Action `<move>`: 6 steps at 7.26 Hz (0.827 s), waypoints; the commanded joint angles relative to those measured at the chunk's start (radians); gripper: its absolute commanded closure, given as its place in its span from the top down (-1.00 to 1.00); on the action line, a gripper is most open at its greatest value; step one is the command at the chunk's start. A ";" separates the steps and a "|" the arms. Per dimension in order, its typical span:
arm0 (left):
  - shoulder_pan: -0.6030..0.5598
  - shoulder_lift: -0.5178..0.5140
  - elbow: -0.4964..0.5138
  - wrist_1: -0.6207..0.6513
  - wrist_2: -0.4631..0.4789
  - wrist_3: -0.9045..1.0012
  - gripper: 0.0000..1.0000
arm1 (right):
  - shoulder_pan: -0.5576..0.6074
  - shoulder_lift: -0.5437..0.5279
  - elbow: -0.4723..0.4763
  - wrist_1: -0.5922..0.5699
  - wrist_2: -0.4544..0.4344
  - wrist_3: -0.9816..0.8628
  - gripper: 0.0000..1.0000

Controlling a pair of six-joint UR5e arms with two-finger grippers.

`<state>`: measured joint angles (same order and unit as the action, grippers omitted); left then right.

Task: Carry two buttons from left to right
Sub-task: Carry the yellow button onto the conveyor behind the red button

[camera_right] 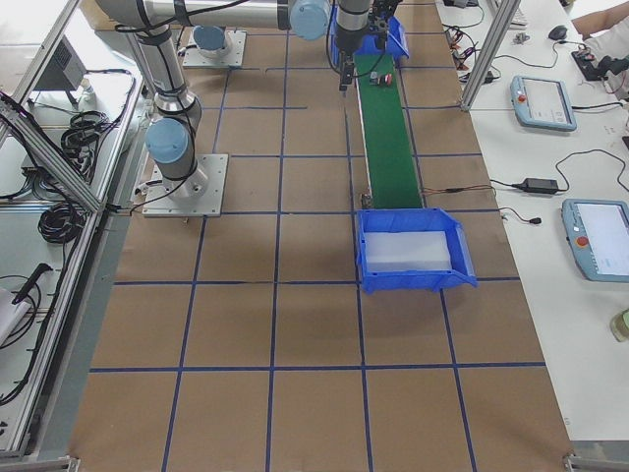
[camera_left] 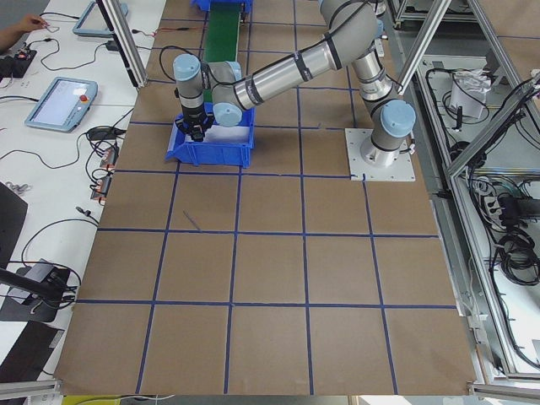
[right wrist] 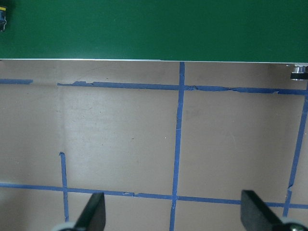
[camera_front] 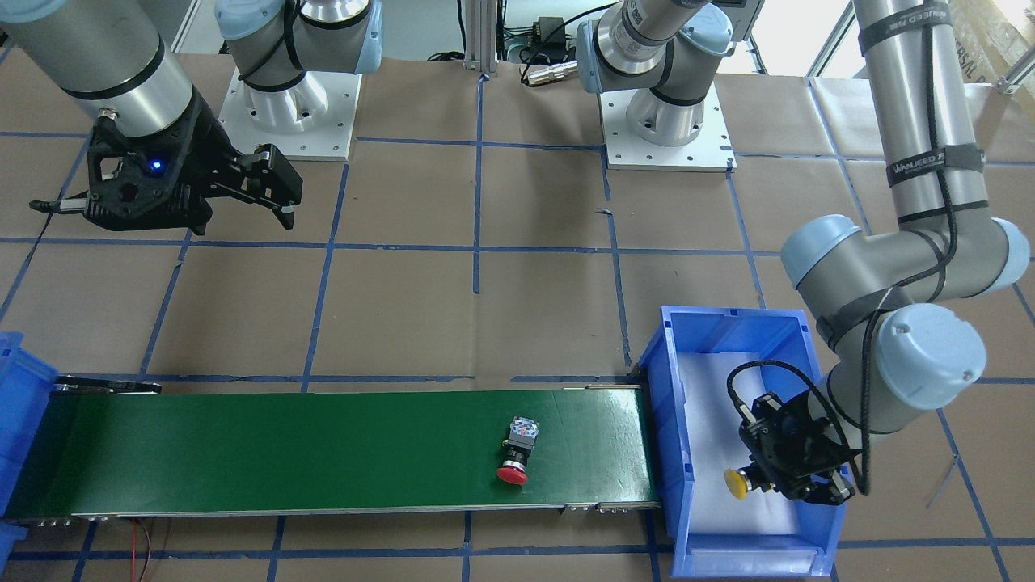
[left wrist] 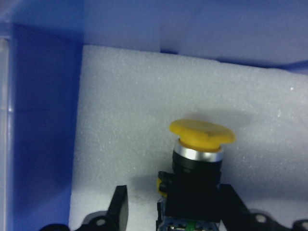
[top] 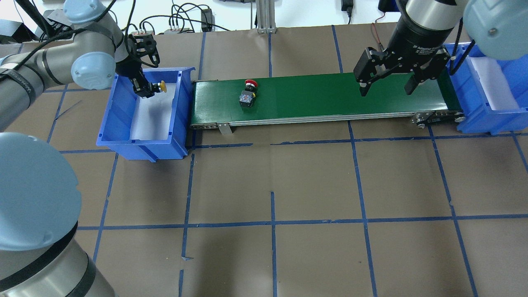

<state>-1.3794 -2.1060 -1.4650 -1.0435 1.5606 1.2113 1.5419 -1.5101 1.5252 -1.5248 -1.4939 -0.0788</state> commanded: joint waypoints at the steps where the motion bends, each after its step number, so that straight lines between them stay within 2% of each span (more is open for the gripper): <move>1: 0.003 0.076 0.005 -0.036 -0.007 -0.316 -0.40 | 0.001 -0.011 0.003 0.002 -0.006 0.004 1.00; 3: -0.032 0.185 0.005 -0.159 -0.011 -0.621 -0.49 | 0.010 -0.019 -0.019 0.002 -0.006 0.019 1.00; 6: -0.209 0.161 0.014 -0.159 -0.011 -1.101 -0.57 | 0.018 -0.012 -0.066 0.014 -0.042 0.025 1.00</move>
<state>-1.5194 -1.9307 -1.4565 -1.2027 1.5534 0.3293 1.5546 -1.5233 1.4709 -1.5119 -1.5259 -0.0579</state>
